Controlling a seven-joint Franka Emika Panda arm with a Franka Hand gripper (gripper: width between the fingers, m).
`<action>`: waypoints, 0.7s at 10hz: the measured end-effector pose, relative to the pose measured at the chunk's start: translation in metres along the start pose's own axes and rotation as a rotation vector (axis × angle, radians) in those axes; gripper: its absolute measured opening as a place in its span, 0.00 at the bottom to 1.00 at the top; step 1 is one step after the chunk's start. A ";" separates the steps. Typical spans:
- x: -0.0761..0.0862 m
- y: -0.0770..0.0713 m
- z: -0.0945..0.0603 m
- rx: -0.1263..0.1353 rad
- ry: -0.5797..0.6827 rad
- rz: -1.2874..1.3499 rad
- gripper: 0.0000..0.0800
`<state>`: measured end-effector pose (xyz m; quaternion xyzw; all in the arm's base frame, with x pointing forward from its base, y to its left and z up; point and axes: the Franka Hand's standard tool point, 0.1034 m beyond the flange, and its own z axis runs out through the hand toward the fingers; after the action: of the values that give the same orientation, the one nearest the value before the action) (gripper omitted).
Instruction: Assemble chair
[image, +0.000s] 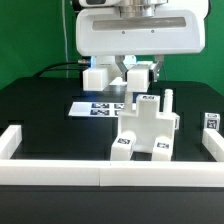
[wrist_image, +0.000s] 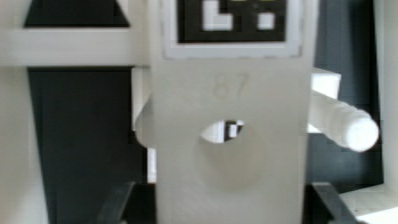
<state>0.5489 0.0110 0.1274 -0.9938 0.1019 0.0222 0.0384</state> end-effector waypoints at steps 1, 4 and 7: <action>-0.001 -0.006 0.001 -0.001 -0.001 0.079 0.36; 0.004 -0.024 0.005 -0.006 -0.023 0.156 0.36; 0.004 -0.024 0.007 -0.007 -0.021 0.154 0.36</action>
Offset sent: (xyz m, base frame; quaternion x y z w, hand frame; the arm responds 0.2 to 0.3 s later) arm 0.0199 0.0134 0.0051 -0.0297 -0.0285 0.0193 0.9990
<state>0.5579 0.0339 0.1223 -0.9829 0.1775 0.0361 0.0340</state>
